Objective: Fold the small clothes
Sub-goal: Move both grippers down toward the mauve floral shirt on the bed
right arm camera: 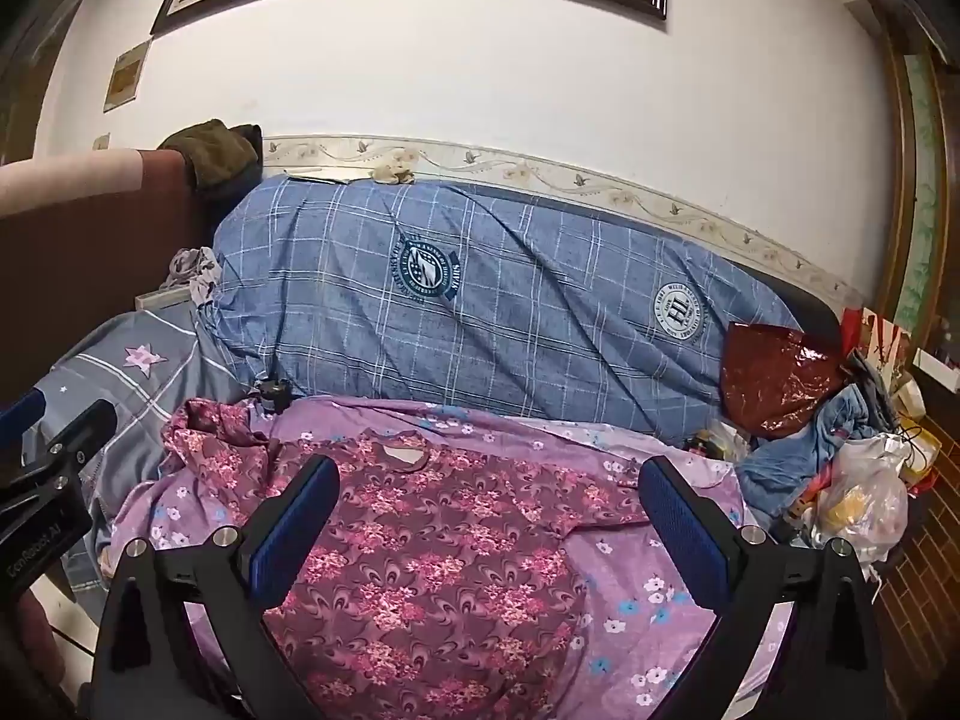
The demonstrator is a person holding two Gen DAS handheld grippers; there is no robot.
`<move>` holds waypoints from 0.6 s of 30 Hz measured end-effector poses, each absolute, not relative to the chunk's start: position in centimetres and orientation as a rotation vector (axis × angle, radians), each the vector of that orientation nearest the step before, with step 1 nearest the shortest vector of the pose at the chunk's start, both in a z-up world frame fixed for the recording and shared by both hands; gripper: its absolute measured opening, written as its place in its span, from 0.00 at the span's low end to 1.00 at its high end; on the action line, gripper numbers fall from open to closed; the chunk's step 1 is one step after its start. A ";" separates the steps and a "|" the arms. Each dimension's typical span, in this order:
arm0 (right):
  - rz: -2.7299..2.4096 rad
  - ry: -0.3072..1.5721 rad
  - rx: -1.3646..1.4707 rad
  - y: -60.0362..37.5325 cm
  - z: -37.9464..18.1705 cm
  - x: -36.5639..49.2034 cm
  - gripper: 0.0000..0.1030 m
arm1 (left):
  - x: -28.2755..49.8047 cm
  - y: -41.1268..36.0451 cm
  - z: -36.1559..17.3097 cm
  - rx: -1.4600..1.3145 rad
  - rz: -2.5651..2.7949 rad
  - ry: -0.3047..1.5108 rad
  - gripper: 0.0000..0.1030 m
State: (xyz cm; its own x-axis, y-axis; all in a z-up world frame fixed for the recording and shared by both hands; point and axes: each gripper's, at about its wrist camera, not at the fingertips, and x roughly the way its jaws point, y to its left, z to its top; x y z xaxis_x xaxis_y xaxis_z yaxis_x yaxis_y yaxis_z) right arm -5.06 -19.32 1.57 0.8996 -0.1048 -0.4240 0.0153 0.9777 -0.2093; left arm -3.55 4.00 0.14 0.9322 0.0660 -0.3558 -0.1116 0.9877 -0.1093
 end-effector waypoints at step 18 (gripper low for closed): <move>-0.065 0.537 -0.185 -19.9 -2.2 -3.6 0.97 | -2.2 3.2 -1.0 -0.107 0.100 0.385 0.81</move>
